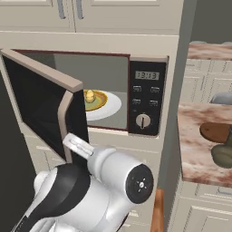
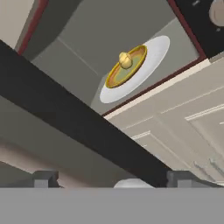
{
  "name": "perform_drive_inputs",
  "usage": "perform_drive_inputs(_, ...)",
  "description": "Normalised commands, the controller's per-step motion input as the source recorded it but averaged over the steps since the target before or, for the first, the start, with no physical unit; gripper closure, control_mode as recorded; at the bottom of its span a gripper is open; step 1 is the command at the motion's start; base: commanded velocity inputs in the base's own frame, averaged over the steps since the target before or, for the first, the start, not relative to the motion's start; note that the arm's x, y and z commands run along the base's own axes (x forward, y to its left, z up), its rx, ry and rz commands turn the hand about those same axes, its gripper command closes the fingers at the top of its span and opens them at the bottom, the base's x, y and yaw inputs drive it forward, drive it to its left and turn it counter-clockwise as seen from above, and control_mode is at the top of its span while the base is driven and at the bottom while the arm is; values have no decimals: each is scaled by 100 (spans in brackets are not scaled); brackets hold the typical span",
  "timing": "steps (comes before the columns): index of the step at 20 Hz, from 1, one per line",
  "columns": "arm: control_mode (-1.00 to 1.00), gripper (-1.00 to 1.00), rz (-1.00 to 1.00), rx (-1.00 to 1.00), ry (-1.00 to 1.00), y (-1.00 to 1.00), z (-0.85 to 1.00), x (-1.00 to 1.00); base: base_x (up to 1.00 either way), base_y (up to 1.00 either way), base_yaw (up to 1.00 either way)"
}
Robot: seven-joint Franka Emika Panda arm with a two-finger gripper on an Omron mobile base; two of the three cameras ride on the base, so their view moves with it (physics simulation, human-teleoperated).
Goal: Retrieve the reheated potato from the microwave, then place the potato, cheese, and condiment on the cutting board.
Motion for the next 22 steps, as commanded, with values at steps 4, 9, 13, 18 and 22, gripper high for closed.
perform_drive_inputs(4, -100, -100, -5, 26, 23, -13, 13, 42, 0, 0, 0)
perform_drive_inputs(9, -100, -100, -7, 35, 23, 0, 0, 55, 0, 0, 0)
perform_drive_inputs(13, -100, -100, 0, 31, 24, -10, 0, 62, 0, 0, 0)
perform_drive_inputs(18, -100, -100, 0, 13, 16, -2, -4, 54, 0, 0, 0)
perform_drive_inputs(22, -100, -100, 6, 1, 4, 18, -7, 15, 0, 0, 0)
